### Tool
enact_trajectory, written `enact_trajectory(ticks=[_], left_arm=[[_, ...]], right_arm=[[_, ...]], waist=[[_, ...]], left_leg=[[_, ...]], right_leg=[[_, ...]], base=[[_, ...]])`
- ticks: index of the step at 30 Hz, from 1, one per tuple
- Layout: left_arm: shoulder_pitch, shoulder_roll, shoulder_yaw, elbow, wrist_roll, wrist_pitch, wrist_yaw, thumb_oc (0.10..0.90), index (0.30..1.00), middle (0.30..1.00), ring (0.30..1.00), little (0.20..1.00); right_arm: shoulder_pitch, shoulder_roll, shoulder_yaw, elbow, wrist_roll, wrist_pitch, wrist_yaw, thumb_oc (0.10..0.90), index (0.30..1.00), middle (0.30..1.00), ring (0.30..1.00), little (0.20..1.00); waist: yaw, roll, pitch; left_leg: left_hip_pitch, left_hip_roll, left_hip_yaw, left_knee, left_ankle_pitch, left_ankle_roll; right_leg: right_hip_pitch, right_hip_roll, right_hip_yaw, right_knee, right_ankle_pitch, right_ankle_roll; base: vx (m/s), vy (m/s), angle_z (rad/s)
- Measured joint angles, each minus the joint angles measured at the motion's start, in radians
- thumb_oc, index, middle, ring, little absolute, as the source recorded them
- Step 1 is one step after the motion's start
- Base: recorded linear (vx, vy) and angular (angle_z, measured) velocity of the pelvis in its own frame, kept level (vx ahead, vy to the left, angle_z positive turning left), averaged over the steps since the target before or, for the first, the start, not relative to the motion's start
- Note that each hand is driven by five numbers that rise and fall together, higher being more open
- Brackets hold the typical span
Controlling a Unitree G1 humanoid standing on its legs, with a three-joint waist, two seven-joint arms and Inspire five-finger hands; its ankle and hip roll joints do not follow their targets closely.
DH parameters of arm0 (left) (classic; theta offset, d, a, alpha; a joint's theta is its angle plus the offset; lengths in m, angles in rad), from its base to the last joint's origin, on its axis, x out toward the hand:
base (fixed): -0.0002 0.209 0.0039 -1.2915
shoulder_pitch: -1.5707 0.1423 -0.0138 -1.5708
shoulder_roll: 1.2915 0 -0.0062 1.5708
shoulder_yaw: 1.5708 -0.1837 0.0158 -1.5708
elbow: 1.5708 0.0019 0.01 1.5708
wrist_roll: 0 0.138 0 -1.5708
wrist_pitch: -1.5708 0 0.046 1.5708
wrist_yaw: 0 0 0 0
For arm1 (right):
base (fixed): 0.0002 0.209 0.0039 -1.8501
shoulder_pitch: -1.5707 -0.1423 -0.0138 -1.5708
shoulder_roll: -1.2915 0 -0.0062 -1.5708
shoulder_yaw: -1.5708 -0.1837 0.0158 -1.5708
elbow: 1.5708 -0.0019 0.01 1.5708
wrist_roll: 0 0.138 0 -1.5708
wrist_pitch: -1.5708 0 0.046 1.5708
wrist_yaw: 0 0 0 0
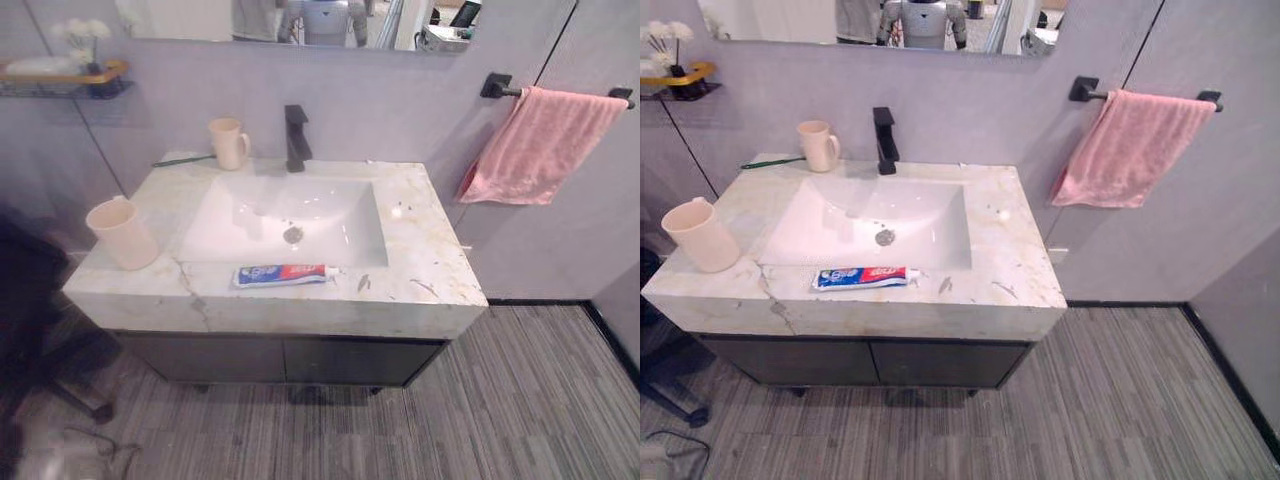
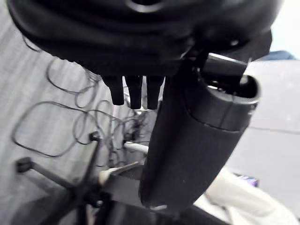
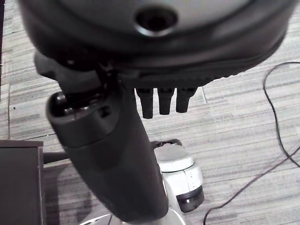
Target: Organize the bathroom.
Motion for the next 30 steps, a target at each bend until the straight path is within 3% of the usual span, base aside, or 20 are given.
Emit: enact_trajectory(ticks=[5, 7, 8, 12, 16, 21, 22, 25, 26, 30], left_arm=[[-0.029, 0.118, 0.032, -0.249, 0.129, -0.026, 0.199, 0.8, 0.9, 0.9, 0.9, 0.9], [-0.039, 0.19, 0.049, -0.448, 0.236, 0.011, 0.288, 0.8, 0.9, 0.9, 0.9, 0.9], [-0.076, 0.251, 0.047, -0.607, 0.35, 0.061, 0.351, 0.8, 0.9, 0.9, 0.9, 0.9], [-0.235, 0.355, 0.027, -0.872, 0.587, 0.151, 0.383, 0.8, 0.9, 0.9, 0.9, 0.9], [-0.335, 0.368, -0.014, -0.992, 0.724, 0.202, 0.348, 0.8, 0.9, 0.9, 0.9, 0.9], [-0.421, 0.43, -0.111, -0.986, 0.747, 0.414, 0.076, 0.8, 0.9, 0.9, 0.9, 0.9], [-0.464, 0.48, -0.184, -0.949, 0.759, 0.485, -0.048, 0.8, 0.9, 0.9, 0.9, 0.9], [-0.537, 0.628, -0.369, -0.897, 0.765, 0.599, -0.294, 0.8, 0.9, 0.9, 0.9, 0.9], [-0.597, 0.684, -0.481, -0.894, 0.773, 0.65, -0.417, 0.8, 0.9, 0.9, 0.9, 0.9], [-0.736, 0.728, -0.708, -0.913, 0.785, 0.738, -0.602, 0.8, 0.9, 0.9, 0.9, 0.9]], right_arm=[[-0.002, -0.004, -0.006, 0.007, 0.001, 0.005, 0.012, 0.8, 0.9, 0.9, 0.9, 0.9], [0.0, -0.004, -0.006, 0.012, 0.001, 0.005, 0.013, 0.8, 0.9, 0.9, 0.9, 0.9], [0.007, -0.003, -0.002, 0.014, 0.001, 0.005, 0.016, 0.8, 0.9, 0.9, 0.9, 0.9], [0.019, 0.007, 0.007, 0.021, 0.002, 0.006, 0.031, 0.8, 0.9, 0.9, 0.9, 0.9], [0.021, 0.027, 0.007, 0.026, 0.003, 0.009, 0.037, 0.8, 0.9, 0.9, 0.9, 0.9], [0.015, 0.026, 0.022, 0.031, 0.003, 0.017, 0.035, 0.8, 0.9, 0.9, 0.9, 0.9], [0.013, 0.024, 0.033, 0.03, 0.002, 0.032, 0.034, 0.8, 0.9, 0.9, 0.9, 0.9], [-0.008, 0.021, 0.043, 0.041, 0.001, 0.052, 0.034, 0.8, 0.9, 0.9, 0.9, 0.9], [-0.015, 0.017, 0.046, 0.043, 0.001, 0.062, 0.034, 0.8, 0.9, 0.9, 0.9, 0.9], [-0.035, 0.017, 0.063, 0.05, 0.0, 0.084, 0.038, 0.8, 0.9, 0.9, 0.9, 0.9]], waist=[[0.003, -0.023, -0.014], [0.003, -0.043, -0.023], [0.007, -0.058, -0.025], [0.004, -0.065, -0.023], [-0.005, -0.052, -0.021], [-0.023, -0.033, -0.025], [-0.024, -0.031, -0.026], [-0.031, -0.027, -0.024], [-0.034, -0.021, -0.022], [-0.048, -0.006, -0.018]], left_leg=[[0.01, 0.001, -0.007, -0.001, 0.001, -0.002], [0.01, 0.001, -0.008, -0.001, 0.001, -0.004], [0.01, 0.0, -0.009, -0.001, 0.001, -0.004], [0.008, -0.003, -0.009, -0.001, 0.001, -0.004], [0.008, -0.004, -0.008, -0.001, 0.001, -0.004], [0.01, -0.006, -0.004, 0.0, 0.003, -0.005], [0.011, -0.009, -0.002, 0.0, 0.006, -0.005], [0.018, -0.016, 0.011, -0.001, 0.006, -0.005], [0.023, -0.022, 0.02, -0.001, 0.005, -0.003], [0.022, -0.026, 0.032, -0.001, 0.002, -0.001]], right_leg=[[0.014, 0.0, -0.007, -0.001, 0.0, 0.0], [0.015, 0.0, -0.007, -0.001, 0.0, 0.0], [0.016, -0.001, -0.008, 0.0, 0.001, -0.001], [0.016, -0.004, -0.008, 0.001, 0.003, 0.001], [0.016, -0.005, -0.007, 0.0, 0.003, 0.001], [0.017, -0.008, -0.007, 0.0, 0.003, 0.001], [0.018, -0.01, -0.007, 0.001, 0.004, 0.002], [0.018, -0.018, 0.004, 0.0, 0.007, 0.008], [0.019, -0.024, 0.011, -0.001, 0.01, 0.013], [0.017, -0.027, 0.026, -0.016, 0.022, 0.016]], base=[[-0.01, -0.036, 0.05], [-0.02, -0.051, 0.02], [-0.02, -0.039, 0.02], [-0.03, -0.039, 0.01], [0.0, 0.0, 0.0], [-0.01, 0.006, 0.0], [-0.03, 0.04, 0.01], [-0.03, 0.032, -0.09], [-0.03, 0.019, -0.17], [-0.04, 0.005, -0.11]])
